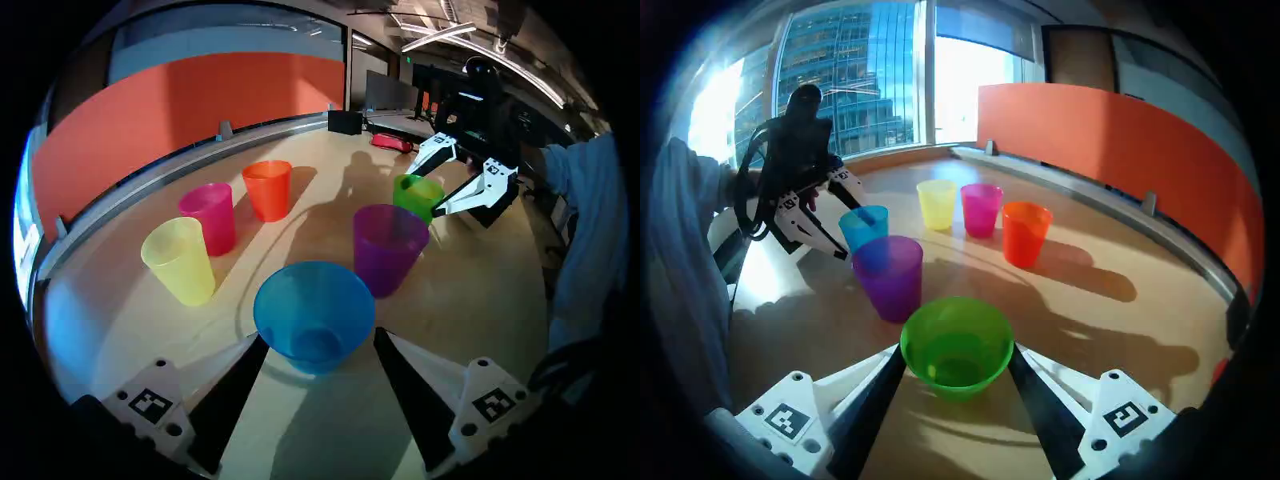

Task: Pour water

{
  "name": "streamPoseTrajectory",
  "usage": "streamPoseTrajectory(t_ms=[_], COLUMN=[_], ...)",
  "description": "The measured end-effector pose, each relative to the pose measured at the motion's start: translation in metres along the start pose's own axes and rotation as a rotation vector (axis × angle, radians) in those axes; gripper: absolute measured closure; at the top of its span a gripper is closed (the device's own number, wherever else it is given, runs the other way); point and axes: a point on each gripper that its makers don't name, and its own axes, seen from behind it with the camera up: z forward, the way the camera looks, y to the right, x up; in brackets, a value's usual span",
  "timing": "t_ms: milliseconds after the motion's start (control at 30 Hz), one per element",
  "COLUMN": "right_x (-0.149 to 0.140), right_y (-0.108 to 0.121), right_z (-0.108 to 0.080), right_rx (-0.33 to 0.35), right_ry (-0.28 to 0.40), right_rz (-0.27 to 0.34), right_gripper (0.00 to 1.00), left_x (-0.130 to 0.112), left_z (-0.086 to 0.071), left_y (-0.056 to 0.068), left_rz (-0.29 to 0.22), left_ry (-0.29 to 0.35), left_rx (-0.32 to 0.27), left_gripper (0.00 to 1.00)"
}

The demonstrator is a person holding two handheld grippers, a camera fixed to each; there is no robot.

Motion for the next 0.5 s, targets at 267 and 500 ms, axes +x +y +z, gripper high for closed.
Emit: streamPoseTrajectory(t_ms=[267, 500], right_x=[-0.005, -0.005], right_y=[0.000, -0.001], right_z=[-0.003, -0.017], right_rx=[-0.017, -0.044], right_ry=[-0.008, 0.009], right_rz=[0.016, 0.025], right_gripper=[0.00, 0.00], left_x=[-0.003, -0.005], left_z=[-0.008, -0.020], left_y=[-0.001, 0.001], left_rz=[-0.012, -0.025], left_ry=[0.001, 0.014], left_rx=[0.017, 0.038], left_gripper=[0.03, 0.03])
